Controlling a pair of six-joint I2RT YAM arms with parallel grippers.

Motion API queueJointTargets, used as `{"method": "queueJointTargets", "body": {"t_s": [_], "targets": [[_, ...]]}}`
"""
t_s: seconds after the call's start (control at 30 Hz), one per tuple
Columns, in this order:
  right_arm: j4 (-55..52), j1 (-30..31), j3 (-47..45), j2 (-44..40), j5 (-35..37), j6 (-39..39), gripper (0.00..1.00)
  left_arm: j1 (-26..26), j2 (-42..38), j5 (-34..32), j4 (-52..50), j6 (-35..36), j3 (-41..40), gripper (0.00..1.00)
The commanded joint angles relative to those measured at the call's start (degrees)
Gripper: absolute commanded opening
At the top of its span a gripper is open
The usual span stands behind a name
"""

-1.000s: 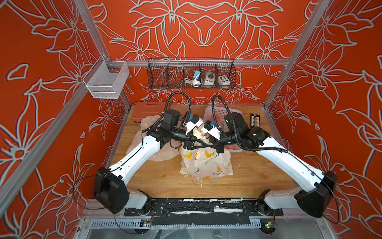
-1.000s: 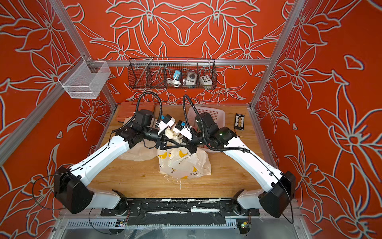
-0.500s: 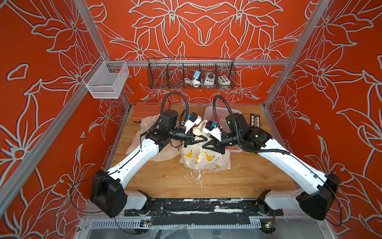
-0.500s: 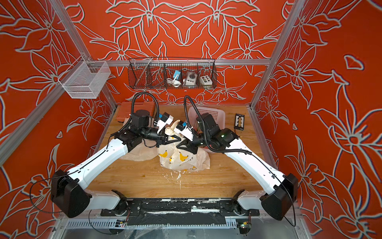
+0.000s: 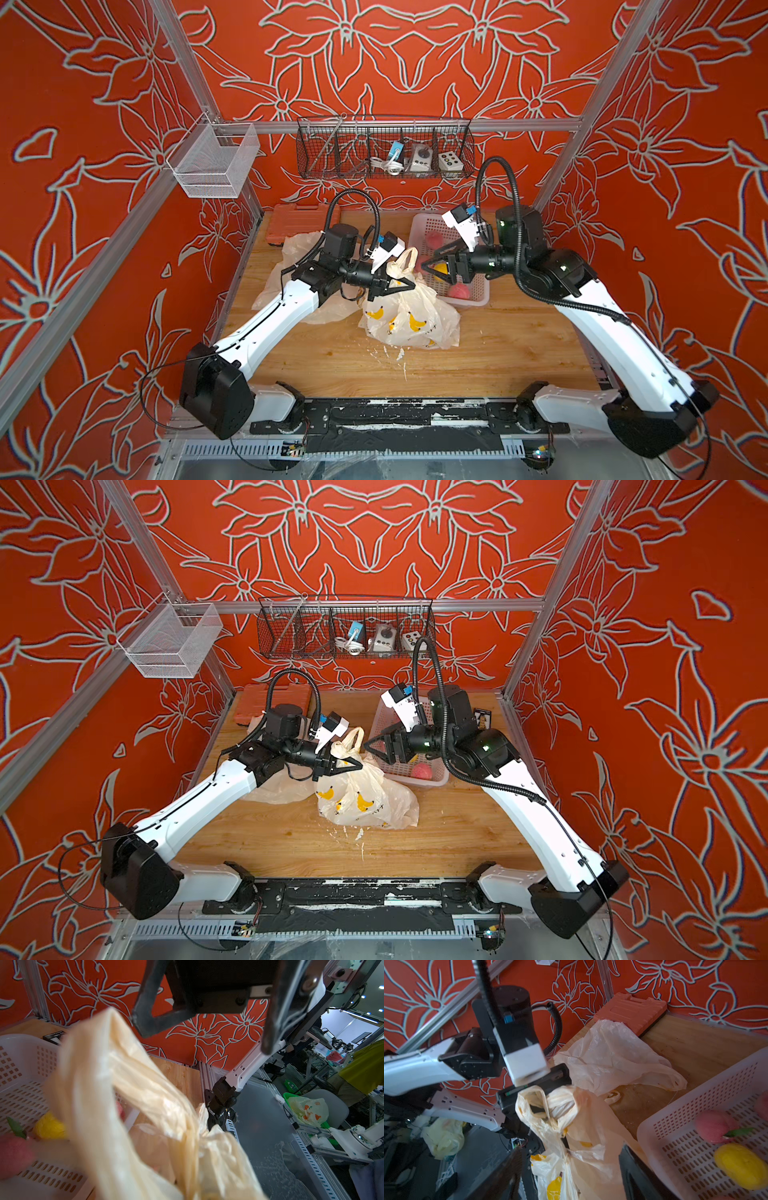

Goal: Place the peach into a plastic bag & tie a knot
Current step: Cross the plastic bag at the center of the board.

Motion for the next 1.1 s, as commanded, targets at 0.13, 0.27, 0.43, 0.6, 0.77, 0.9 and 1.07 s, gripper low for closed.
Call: {"method": "queueJointTargets", "body": {"t_s": [0.13,0.27,0.43,0.6,0.77,0.9,1.07], "targets": [[-4.4,1.6,7.1,8.3,1.3,9.6,0.66,-0.5,0.1,1.7,-1.4,0.9,2.4,0.02],[-4.3,2.2,11.4,12.2,0.8,10.9,0.44,-0.5,0.4,1.5,-3.0,1.4,3.0,0.03],[-14.3,2.1,17.7,13.9,10.3,4.7,0.0,0.2,-0.1,-1.2,-4.9,0.9,2.8,0.05],[-18.8,2.2,16.3,10.8,17.6,-0.6,0.0,2.3,-0.4,-1.8,-1.9,-4.3,1.0,0.07],[-19.8,2.3,12.7,7.7,23.3,-3.0,0.0,2.8,0.0,-2.0,0.1,-7.8,0.6,0.1],[-21.3,3.0,12.7,6.4,26.7,-5.3,0.0,2.9,0.3,-1.9,-0.1,-8.4,0.6,0.15],[-24.9,5.0,15.8,7.2,26.0,-6.6,0.0,2.9,1.1,-2.8,-0.2,-9.0,1.1,0.05]]}}
